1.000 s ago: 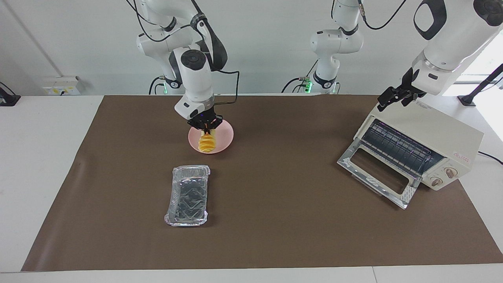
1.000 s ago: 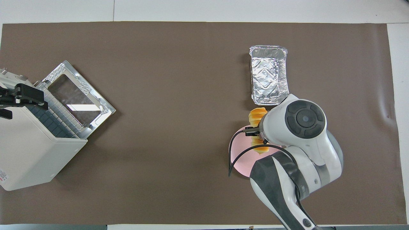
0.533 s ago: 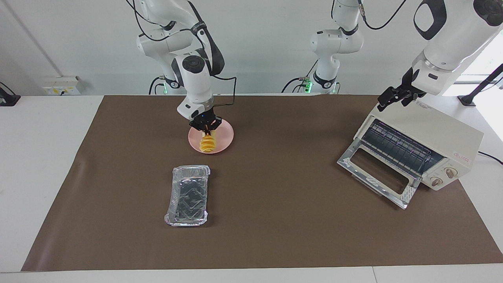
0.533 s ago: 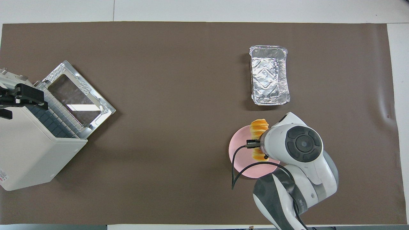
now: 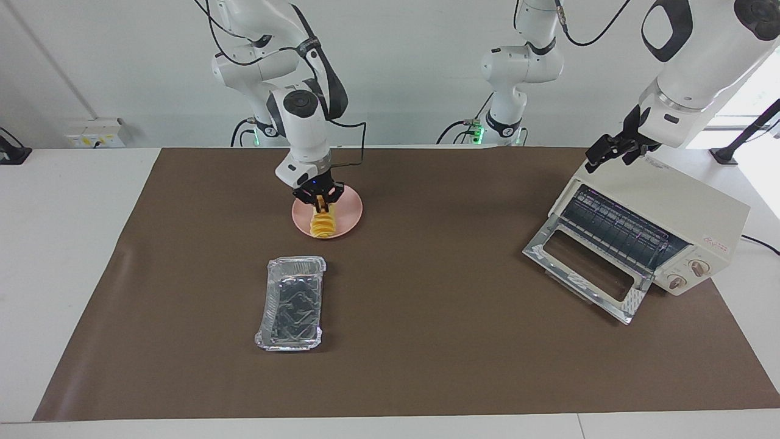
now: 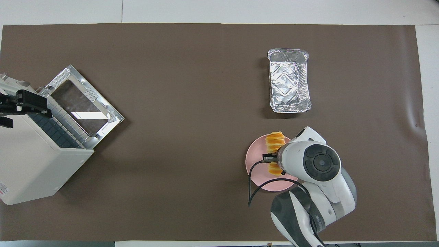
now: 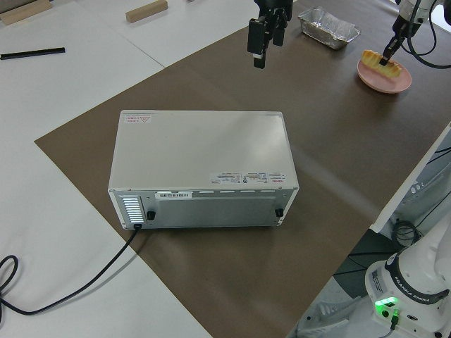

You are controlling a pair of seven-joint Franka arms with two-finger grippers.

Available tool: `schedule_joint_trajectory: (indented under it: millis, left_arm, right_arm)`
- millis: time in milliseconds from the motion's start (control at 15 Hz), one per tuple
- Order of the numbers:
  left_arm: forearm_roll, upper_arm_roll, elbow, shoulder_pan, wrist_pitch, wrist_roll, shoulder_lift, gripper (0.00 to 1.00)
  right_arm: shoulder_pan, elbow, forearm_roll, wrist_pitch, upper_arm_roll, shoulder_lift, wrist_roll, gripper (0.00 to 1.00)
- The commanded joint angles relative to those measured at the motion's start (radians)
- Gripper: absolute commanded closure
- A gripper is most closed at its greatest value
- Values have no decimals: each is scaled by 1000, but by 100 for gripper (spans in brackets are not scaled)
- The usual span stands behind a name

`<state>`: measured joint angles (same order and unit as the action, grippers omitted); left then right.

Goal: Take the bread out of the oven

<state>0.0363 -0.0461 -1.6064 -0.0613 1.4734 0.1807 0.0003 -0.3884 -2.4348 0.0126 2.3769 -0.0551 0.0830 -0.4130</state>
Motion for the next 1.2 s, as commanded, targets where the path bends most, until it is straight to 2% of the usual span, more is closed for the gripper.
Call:
schedule_joint_trajectory:
  millis: [0, 133, 333, 667, 800, 867, 1133]
  left_arm:
    - [7, 5, -32, 9, 19, 0, -29, 0]
    - [5, 5, -32, 9, 19, 0, -29, 0]
    - [7, 5, -32, 8, 19, 0, -29, 0]
    - [7, 5, -32, 9, 19, 0, -29, 0]
    - [7, 5, -32, 9, 19, 0, -29, 0]
    - [5, 5, -32, 8, 19, 0, -29, 0]
    - [7, 5, -32, 9, 19, 0, -29, 0]
  right_arm:
    - [-1, 23, -11, -4, 0, -8, -4, 0]
    - [0, 86, -11, -69, 1, -14, 0, 0]
    - [25, 262, -11, -263, 6, -31, 31, 0]
    - [222, 469, -14, -448, 12, 3, 362, 0]
    - [302, 578, -80, -575, 15, 1, 480, 0]
    - [336, 641, -124, -667, 20, -5, 508, 0]
    - [390, 811, -122, -905, 23, -17, 510, 0]
